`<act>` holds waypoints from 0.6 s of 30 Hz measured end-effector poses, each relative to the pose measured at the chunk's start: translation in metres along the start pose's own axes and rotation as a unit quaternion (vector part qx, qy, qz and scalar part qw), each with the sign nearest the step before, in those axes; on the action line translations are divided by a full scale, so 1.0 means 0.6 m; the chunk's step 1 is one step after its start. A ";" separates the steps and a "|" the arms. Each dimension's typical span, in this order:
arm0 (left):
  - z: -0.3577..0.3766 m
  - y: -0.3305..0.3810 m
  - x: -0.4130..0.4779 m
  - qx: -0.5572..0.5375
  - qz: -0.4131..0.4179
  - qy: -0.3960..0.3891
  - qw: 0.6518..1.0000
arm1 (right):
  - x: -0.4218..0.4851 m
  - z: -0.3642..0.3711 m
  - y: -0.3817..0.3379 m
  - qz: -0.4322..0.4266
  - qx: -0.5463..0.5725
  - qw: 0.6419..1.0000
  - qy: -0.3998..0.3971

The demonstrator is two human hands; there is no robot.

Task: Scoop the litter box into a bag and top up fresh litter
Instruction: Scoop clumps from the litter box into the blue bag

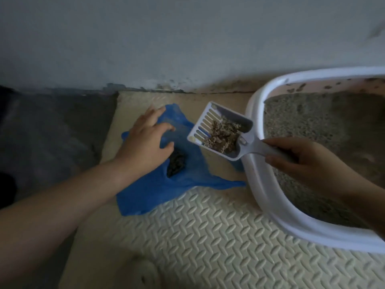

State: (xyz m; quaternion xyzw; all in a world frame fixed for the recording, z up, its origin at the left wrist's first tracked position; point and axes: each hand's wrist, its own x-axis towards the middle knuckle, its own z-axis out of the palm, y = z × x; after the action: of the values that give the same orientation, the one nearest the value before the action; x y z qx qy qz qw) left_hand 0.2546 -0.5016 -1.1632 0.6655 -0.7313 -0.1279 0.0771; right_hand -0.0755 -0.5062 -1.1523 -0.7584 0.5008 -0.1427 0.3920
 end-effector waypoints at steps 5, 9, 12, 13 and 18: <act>-0.006 -0.025 -0.020 0.020 -0.039 -0.028 0.999 | 0.042 0.029 -0.026 -0.026 -0.038 0.997 -0.056; -0.014 -0.035 -0.022 0.032 -0.042 -0.034 0.998 | 0.068 0.045 -0.053 -0.048 -0.089 0.991 -0.089; -0.019 -0.041 -0.022 0.028 -0.047 -0.040 0.998 | 0.083 0.056 -0.078 -0.049 -0.126 0.985 -0.105; -0.021 -0.044 -0.022 0.028 -0.046 -0.039 0.998 | 0.091 0.062 -0.086 -0.053 -0.150 0.981 -0.112; -0.024 -0.051 -0.031 0.011 -0.050 -0.035 0.998 | 0.132 0.092 -0.118 -0.105 -0.212 0.963 -0.132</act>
State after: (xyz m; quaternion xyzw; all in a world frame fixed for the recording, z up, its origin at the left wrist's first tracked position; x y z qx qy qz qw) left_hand 0.2896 -0.4869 -1.1575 0.6971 -0.7008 -0.1466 0.0376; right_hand 0.0402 -0.5365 -1.1501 -0.8847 0.3808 0.0278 0.2674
